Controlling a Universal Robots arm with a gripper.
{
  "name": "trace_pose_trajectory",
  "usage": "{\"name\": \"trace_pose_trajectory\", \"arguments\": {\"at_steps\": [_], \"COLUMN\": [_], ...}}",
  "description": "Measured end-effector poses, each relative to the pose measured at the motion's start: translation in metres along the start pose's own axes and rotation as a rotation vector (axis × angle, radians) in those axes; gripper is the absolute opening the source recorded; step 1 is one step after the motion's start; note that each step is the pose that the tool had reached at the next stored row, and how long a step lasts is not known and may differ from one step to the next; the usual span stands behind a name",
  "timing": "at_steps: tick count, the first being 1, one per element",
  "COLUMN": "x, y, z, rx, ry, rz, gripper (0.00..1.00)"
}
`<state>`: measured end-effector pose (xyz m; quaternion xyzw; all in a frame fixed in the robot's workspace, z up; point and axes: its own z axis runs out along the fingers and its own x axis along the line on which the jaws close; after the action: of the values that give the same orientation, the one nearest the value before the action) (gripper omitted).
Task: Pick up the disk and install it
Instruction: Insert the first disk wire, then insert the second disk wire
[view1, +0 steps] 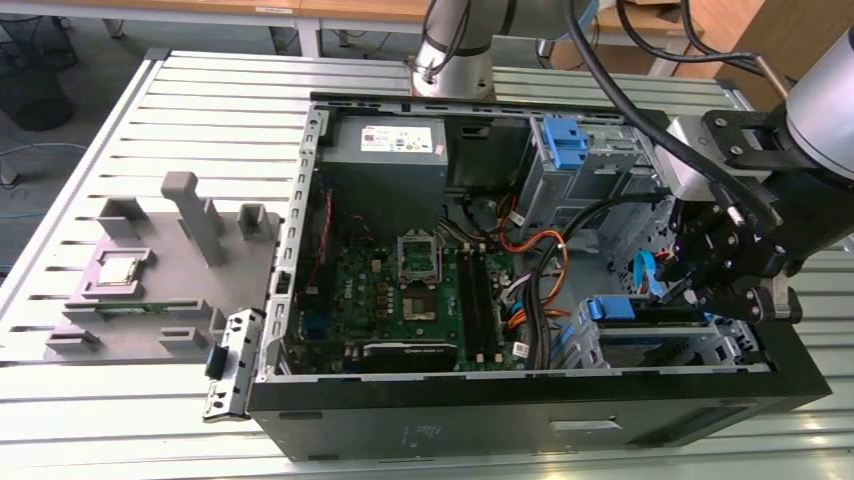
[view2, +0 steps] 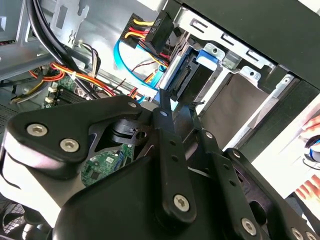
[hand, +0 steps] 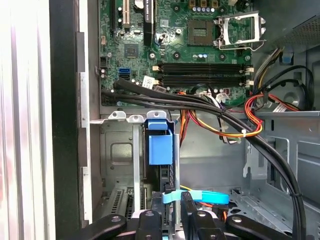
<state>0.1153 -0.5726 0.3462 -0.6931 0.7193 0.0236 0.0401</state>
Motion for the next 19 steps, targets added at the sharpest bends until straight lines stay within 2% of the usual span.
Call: {"name": "trace_pose_trajectory", "arguments": {"at_steps": [19], "x": [-0.0004], "y": [-0.0001], "z": [-0.004], "rx": [0.0], "ry": [-0.0017], "rz": [0.001], "gripper": [0.29]}}
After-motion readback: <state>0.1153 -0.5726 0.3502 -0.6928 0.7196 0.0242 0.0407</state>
